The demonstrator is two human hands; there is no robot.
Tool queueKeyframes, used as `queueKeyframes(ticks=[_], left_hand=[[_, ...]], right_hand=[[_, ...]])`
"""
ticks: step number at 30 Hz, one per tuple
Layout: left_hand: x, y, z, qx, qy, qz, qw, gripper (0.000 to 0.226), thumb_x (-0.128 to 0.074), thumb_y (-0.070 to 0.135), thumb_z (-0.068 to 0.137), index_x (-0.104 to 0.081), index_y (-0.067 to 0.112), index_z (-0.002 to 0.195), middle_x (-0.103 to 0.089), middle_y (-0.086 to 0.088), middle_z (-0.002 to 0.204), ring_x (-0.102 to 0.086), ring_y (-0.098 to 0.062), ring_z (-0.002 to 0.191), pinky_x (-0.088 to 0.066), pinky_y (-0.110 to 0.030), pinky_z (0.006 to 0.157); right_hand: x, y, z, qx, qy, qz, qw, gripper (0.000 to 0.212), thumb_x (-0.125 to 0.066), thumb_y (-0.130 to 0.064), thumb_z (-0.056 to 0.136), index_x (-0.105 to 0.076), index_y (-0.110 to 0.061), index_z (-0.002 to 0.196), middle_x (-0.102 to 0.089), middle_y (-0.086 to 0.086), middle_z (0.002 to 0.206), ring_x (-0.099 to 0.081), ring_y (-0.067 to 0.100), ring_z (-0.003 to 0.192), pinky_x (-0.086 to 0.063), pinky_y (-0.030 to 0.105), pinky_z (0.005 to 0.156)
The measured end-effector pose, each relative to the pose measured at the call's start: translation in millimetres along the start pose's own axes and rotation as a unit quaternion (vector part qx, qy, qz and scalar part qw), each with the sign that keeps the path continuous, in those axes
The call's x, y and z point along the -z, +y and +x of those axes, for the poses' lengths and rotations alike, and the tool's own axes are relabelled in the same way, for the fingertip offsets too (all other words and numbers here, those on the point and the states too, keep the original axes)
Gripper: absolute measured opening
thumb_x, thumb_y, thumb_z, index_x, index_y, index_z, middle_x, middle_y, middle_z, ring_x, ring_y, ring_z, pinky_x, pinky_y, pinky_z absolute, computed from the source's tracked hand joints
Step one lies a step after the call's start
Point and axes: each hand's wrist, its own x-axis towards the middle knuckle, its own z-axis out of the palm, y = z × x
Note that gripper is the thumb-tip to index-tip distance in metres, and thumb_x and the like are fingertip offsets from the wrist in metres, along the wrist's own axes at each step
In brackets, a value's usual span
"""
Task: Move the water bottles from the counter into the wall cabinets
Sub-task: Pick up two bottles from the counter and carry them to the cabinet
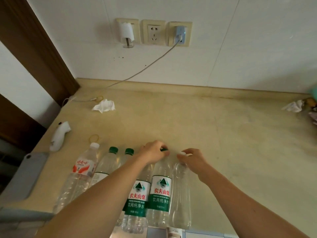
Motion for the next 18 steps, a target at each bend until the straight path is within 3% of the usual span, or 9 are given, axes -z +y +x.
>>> queueKeyframes(ticks=[2, 5, 9, 12, 16, 18], left_hand=[[6.5, 3.9, -0.8, -0.021, 0.003, -0.066, 0.998, 0.023, -0.057, 0.035, 0.1, -0.068, 0.026, 0.118, -0.068, 0.002, 0.123, -0.061, -0.017, 0.11, -0.048, -0.038, 0.099], [26.8, 15.4, -4.3, -0.061, 0.048, -0.109, 0.991, 0.026, -0.056, 0.028, 0.102, -0.066, 0.02, 0.125, -0.067, 0.003, 0.125, -0.06, -0.014, 0.113, -0.043, -0.027, 0.092], [65.5, 36.4, -13.4, -0.11, 0.089, -0.168, 0.976, 0.025, -0.058, 0.022, 0.101, -0.065, 0.018, 0.125, -0.07, 0.003, 0.111, -0.07, -0.01, 0.093, -0.051, -0.016, 0.07], [88.4, 48.9, -23.4, -0.163, 0.122, -0.112, 0.973, 0.026, -0.062, 0.025, 0.099, -0.065, 0.021, 0.125, -0.066, 0.007, 0.115, -0.062, -0.005, 0.093, -0.046, -0.019, 0.073], [102.1, 58.4, -32.1, -0.218, 0.179, -0.093, 0.955, 0.029, -0.067, 0.021, 0.096, -0.066, 0.02, 0.124, -0.062, 0.006, 0.119, -0.059, -0.009, 0.099, -0.042, -0.013, 0.08], [104.8, 61.6, -34.1, -0.24, 0.207, -0.095, 0.944, 0.029, -0.069, 0.018, 0.094, -0.066, 0.019, 0.122, -0.061, 0.005, 0.119, -0.059, -0.011, 0.103, -0.044, -0.014, 0.085]], right_hand=[[5.5, -3.4, -1.2, 0.017, 0.002, -0.003, 1.0, 0.025, -0.073, -0.015, 0.091, -0.066, 0.0, 0.11, -0.066, 0.008, 0.08, -0.059, 0.009, 0.058, -0.046, 0.015, 0.052], [17.5, -20.6, -5.0, 0.069, 0.011, -0.009, 0.998, 0.026, -0.072, -0.02, 0.092, -0.068, -0.006, 0.113, -0.071, 0.009, 0.089, -0.061, 0.015, 0.072, -0.046, 0.023, 0.062], [37.0, -57.4, -14.2, 0.17, 0.056, -0.032, 0.983, 0.034, -0.075, -0.029, 0.089, -0.067, -0.019, 0.121, -0.067, -0.001, 0.095, -0.063, 0.01, 0.085, -0.043, 0.018, 0.064], [49.1, -80.4, -25.0, 0.243, 0.093, -0.071, 0.963, 0.038, -0.081, -0.034, 0.082, -0.071, -0.025, 0.116, -0.063, -0.013, 0.087, -0.059, 0.0, 0.078, -0.043, 0.013, 0.065], [52.4, -96.4, -36.1, 0.307, 0.124, -0.083, 0.94, 0.035, -0.086, -0.035, 0.074, -0.066, -0.038, 0.102, -0.07, -0.014, 0.092, -0.067, 0.005, 0.087, -0.056, 0.033, 0.079], [52.3, -100.6, -38.4, 0.336, 0.143, -0.091, 0.926, 0.034, -0.087, -0.036, 0.073, -0.06, -0.045, 0.092, -0.07, -0.018, 0.091, -0.065, -0.001, 0.086, -0.054, 0.029, 0.077]])
